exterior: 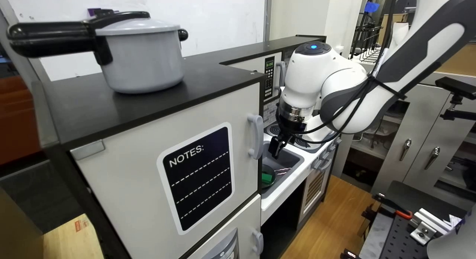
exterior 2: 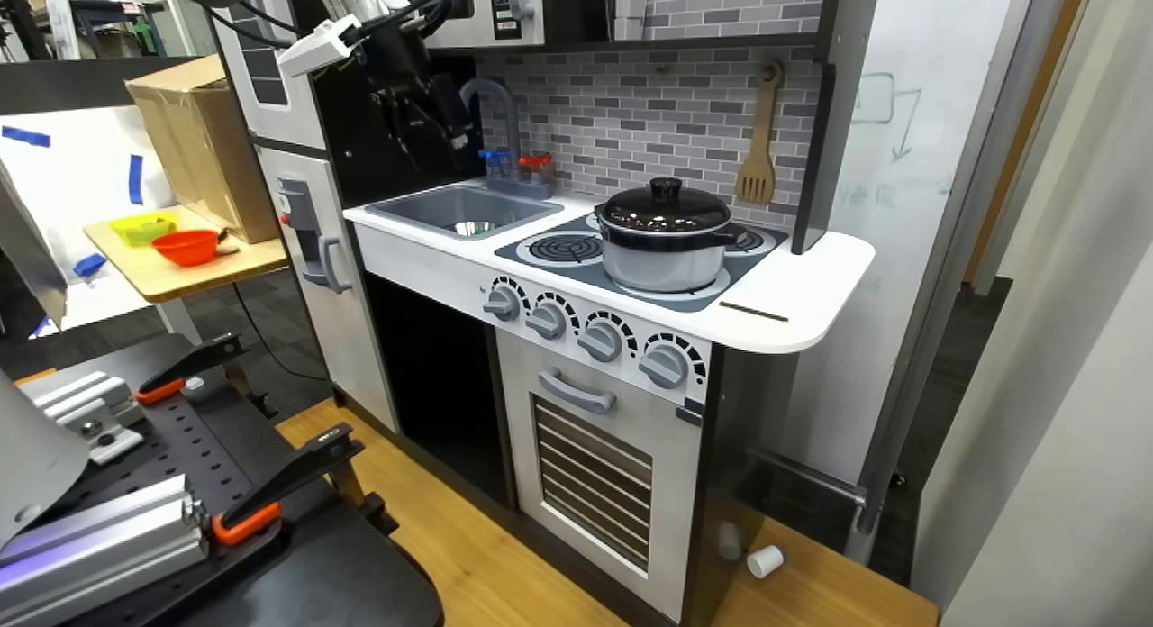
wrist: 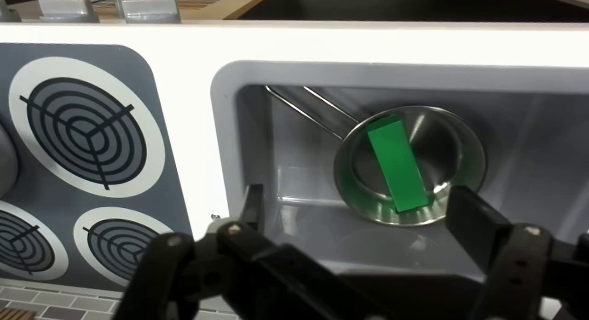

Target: Place the black lid on top of the grey pot on the stove, remove the green block from the silver pan in the sink and set it on the stove then place it back on the pan

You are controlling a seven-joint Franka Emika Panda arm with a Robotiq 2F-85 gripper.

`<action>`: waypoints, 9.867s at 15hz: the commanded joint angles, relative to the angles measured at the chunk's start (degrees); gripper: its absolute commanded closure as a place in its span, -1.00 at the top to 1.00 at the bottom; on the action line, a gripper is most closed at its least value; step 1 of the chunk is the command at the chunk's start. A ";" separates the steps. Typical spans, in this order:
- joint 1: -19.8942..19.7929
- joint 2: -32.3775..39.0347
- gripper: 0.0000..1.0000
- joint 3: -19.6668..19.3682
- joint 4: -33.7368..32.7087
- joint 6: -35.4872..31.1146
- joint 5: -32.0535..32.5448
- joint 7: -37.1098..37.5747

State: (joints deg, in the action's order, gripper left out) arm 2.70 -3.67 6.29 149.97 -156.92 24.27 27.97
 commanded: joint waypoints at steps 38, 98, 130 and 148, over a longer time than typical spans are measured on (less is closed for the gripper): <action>4.11 12.37 1.00 -2.21 -6.08 -3.05 -6.43 -22.19; 7.57 28.69 1.00 -1.67 -23.43 12.25 -5.96 -32.03; 5.30 25.54 -0.83 -2.53 -22.99 18.25 -7.95 -32.49; 0.04 10.43 -0.83 -8.05 -14.33 22.07 -5.50 -30.06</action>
State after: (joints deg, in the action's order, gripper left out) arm 4.55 11.35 -0.36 134.20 -134.68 16.73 -3.26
